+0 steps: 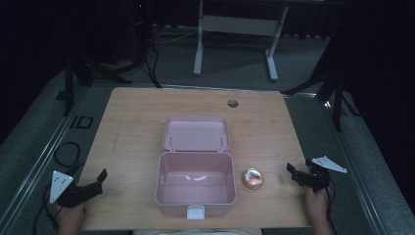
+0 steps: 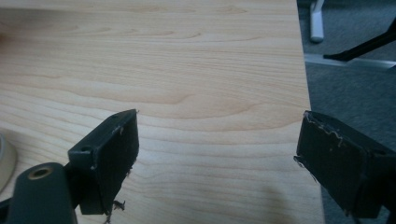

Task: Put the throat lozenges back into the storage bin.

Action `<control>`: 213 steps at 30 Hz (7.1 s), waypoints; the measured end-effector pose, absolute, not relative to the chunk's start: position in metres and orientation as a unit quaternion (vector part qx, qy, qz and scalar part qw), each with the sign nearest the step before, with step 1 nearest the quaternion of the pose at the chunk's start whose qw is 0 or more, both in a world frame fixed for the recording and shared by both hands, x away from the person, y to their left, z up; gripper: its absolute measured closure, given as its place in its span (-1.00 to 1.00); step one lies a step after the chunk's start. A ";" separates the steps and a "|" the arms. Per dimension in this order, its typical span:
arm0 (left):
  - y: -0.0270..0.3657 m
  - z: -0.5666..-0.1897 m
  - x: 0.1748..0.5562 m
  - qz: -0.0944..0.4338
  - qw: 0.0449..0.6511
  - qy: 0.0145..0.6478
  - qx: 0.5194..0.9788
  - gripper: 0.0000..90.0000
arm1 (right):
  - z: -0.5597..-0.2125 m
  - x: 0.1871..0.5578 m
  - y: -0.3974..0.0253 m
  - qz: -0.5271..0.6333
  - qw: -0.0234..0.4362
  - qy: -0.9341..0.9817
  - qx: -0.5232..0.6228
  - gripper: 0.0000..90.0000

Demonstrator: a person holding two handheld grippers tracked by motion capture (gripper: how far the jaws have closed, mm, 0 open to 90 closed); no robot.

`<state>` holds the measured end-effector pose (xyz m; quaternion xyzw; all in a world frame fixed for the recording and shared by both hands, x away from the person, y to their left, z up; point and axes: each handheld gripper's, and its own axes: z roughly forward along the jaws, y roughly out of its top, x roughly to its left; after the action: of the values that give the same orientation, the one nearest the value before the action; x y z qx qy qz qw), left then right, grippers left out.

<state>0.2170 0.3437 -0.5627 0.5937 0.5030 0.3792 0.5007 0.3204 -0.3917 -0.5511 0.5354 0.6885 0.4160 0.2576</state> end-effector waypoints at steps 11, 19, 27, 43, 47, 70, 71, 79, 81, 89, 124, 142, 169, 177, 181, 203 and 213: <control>0.344 -0.563 0.217 0.376 0.501 0.503 0.595 -0.96 | -0.541 0.332 -0.378 0.358 0.218 0.740 0.526 -0.73; 0.343 -0.563 0.217 0.376 0.501 0.502 0.596 -0.96 | -0.529 0.338 -0.358 0.264 0.149 0.826 0.475 -0.72; 0.344 -0.563 0.217 0.373 0.502 0.503 0.596 -0.96 | -0.516 0.337 -0.356 0.180 0.099 0.862 0.463 -0.72; 0.343 -0.563 0.218 0.372 0.501 0.503 0.598 -0.96 | -0.488 0.323 -0.354 0.054 -0.009 0.926 0.374 -0.68; 0.343 -0.563 0.218 0.373 0.500 0.503 0.598 -0.96 | -0.487 0.321 -0.352 0.012 -0.047 0.932 0.359 -0.67; 0.345 -0.563 0.218 0.369 0.504 0.503 0.597 -0.96 | -0.481 0.347 -0.278 -0.007 -0.056 0.966 0.252 -0.70; 0.345 -0.563 0.218 0.369 0.505 0.504 0.597 -0.96 | -0.482 0.348 -0.274 -0.007 -0.057 0.967 0.248 -0.70; 0.345 -0.563 0.218 0.368 0.505 0.502 0.598 -0.96 | -0.487 0.359 -0.236 -0.001 -0.040 0.976 0.212 -0.70; 0.345 -0.563 0.218 0.367 0.505 0.502 0.598 -0.96 | -0.489 0.362 -0.229 0.002 -0.042 0.977 0.208 -0.70; 0.345 -0.563 0.218 0.367 0.506 0.502 0.598 -0.96 | -0.497 0.372 -0.210 -0.004 -0.044 0.979 0.198 -0.70; 0.345 -0.563 0.218 0.364 0.505 0.503 0.599 -0.96 | -0.443 0.364 -0.195 -0.028 -0.046 0.990 0.131 -0.56; 0.345 -0.563 0.218 0.363 0.506 0.503 0.600 -0.96 | -0.347 0.348 -0.163 0.012 -0.001 0.995 0.100 -0.56; 0.345 -0.563 0.218 0.362 0.506 0.503 0.600 -0.96 | -0.375 0.322 -0.072 0.024 -0.040 0.999 -0.018 -0.56; 0.345 -0.563 0.218 0.363 0.506 0.502 0.600 -0.96 | -0.417 0.321 -0.061 0.009 -0.060 0.998 -0.036 -0.56; 0.345 -0.563 0.218 0.363 0.506 0.503 0.599 -0.96 | -0.436 0.323 -0.057 -0.008 -0.066 0.997 -0.041 -0.56; 0.344 -0.563 0.218 0.363 0.506 0.502 0.600 -0.96 | -0.493 0.325 -0.054 -0.062 -0.070 0.995 -0.034 -0.56; 0.345 -0.563 0.218 0.362 0.507 0.501 0.601 -0.96 | -0.497 0.326 -0.052 -0.076 -0.083 0.993 -0.034 -0.57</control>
<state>0.2181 0.3446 -0.5630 0.6007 0.5011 0.3619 0.5071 0.3256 -0.0519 -0.4969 -0.0344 0.9931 -0.0763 -0.0826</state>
